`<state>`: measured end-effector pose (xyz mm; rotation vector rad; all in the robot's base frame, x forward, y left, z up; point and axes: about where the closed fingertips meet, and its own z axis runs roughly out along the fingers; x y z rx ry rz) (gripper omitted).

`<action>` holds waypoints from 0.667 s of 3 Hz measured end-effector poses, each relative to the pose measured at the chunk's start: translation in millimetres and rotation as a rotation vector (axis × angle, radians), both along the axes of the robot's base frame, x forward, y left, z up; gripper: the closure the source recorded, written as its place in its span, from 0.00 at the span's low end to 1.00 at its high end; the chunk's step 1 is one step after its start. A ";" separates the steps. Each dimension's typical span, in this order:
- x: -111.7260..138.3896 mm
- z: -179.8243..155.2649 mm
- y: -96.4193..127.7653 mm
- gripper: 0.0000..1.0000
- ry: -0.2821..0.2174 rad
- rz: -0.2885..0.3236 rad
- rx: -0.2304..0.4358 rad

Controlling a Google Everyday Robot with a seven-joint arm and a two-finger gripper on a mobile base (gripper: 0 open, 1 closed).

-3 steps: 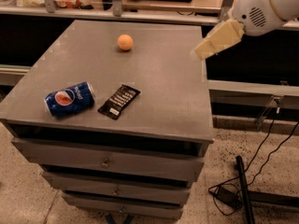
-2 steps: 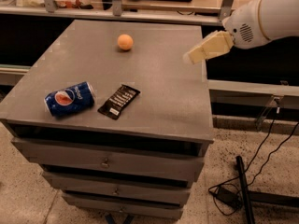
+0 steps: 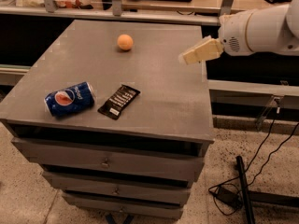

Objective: Move orange near rxbar chocolate

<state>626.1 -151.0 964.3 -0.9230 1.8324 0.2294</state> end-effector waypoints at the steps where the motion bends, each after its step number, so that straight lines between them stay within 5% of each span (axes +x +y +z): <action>1: 3.4 -2.7 5.0 0.02 0.005 0.002 0.008; 2: 34.2 -26.6 47.6 0.01 0.028 0.039 0.058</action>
Offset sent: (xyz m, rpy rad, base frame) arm 0.0550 0.0751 -0.0461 0.0993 0.0492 0.0578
